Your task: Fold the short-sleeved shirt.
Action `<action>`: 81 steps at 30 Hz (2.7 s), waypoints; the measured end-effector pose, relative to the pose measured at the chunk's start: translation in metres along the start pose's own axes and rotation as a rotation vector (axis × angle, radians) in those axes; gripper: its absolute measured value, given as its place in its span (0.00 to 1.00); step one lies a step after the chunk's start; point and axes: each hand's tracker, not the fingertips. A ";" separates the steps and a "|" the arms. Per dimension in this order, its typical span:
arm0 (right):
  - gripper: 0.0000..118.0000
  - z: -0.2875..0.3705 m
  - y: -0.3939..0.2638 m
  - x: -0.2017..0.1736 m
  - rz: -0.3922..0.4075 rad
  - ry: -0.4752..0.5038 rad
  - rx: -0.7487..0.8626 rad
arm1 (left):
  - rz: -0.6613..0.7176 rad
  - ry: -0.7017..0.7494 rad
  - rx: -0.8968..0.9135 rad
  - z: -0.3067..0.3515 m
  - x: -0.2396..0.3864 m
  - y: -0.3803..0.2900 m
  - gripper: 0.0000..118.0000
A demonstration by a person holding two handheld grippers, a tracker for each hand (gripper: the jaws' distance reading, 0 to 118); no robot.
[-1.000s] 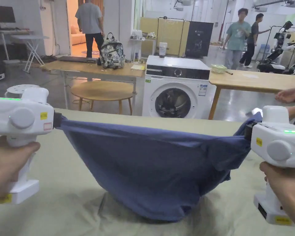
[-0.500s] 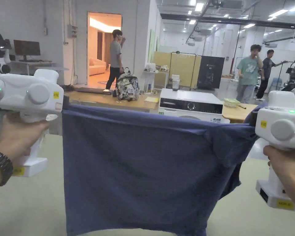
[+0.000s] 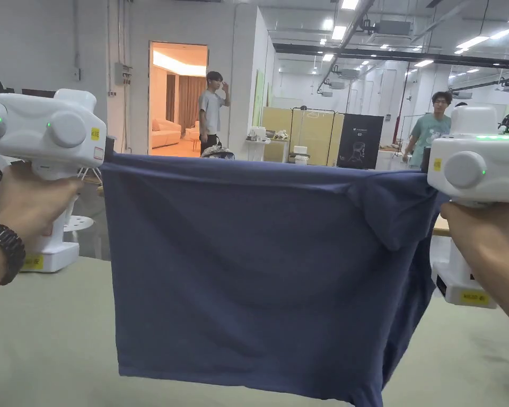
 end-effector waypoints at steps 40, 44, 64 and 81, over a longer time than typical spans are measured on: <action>0.03 0.219 -0.223 0.062 0.057 -0.005 -0.219 | 0.059 -0.151 -0.142 0.144 -0.019 -0.246 0.00; 0.03 0.236 -0.240 0.063 0.059 -0.004 -0.242 | 0.057 -0.153 -0.166 0.159 -0.024 -0.265 0.00; 0.03 0.249 -0.405 0.072 0.085 0.077 -0.852 | -0.030 -0.175 -0.766 0.126 -0.014 -0.433 0.00; 0.59 0.250 -0.422 0.064 0.002 0.066 -0.660 | 0.124 -0.215 -0.605 0.133 -0.006 -0.433 0.35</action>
